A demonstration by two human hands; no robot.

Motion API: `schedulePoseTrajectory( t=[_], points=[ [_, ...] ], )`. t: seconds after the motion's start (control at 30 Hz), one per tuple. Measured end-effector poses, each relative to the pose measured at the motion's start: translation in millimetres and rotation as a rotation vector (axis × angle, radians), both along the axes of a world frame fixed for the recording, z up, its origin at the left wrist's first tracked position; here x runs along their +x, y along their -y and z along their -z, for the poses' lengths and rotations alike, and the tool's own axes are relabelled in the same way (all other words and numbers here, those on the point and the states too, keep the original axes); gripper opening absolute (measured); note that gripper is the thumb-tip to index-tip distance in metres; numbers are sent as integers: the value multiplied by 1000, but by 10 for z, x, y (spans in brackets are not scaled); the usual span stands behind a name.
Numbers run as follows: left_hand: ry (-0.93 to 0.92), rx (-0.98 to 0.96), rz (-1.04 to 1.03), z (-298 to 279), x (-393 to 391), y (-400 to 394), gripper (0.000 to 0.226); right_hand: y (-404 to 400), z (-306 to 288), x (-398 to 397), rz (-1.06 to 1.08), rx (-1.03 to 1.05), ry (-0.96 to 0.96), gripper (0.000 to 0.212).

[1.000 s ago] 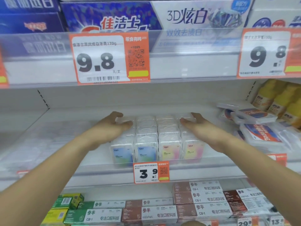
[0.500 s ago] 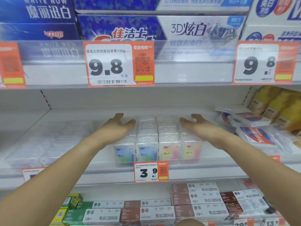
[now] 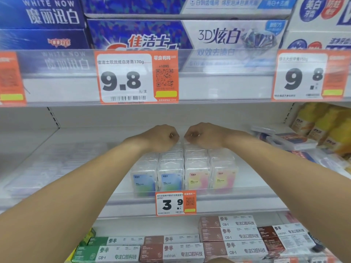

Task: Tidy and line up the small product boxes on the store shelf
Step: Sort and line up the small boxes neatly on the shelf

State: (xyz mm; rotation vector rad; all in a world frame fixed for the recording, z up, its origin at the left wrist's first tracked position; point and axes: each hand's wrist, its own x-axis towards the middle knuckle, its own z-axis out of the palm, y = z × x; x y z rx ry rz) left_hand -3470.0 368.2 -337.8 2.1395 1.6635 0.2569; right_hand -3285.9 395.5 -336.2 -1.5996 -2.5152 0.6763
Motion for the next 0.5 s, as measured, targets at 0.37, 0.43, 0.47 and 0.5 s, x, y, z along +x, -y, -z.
schedulePoseTrajectory(
  t=[0.37, 0.43, 0.47, 0.5],
  points=[
    [75, 23, 32, 54, -21, -33, 28, 15, 88, 116, -1, 21, -37, 33],
    [81, 14, 30, 59, -7, -37, 27, 30, 96, 129, 4, 6, -40, 35],
    [79, 13, 32, 60, -6, -41, 27, 31, 103, 130, 5, 1, -31, 36],
    [81, 12, 32, 60, -11, -41, 27, 33, 106, 128, 2, -3, -24, 37]
  ],
)
